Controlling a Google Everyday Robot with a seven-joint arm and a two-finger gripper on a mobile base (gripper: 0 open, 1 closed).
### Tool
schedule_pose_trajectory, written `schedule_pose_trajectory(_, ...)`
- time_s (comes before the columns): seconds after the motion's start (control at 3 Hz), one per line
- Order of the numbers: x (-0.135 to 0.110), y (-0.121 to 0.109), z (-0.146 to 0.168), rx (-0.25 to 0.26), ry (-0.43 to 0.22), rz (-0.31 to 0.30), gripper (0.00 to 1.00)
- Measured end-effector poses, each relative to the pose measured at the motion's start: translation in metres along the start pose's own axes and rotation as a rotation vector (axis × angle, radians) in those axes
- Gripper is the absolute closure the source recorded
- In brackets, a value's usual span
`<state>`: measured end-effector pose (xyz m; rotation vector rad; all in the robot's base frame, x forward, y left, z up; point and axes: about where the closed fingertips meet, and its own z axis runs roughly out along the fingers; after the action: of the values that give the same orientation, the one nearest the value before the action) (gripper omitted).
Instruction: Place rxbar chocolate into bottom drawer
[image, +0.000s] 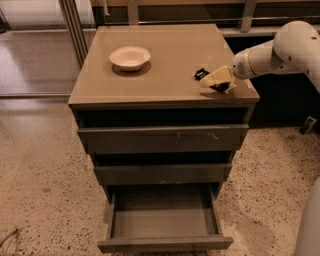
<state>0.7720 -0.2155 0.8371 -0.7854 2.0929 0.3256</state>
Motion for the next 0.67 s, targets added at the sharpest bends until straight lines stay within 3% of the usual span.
schedule_pose_trajectory(0.67, 0.008, -0.003, 0.024, -0.011, 0.045, -0.02, 0.0)
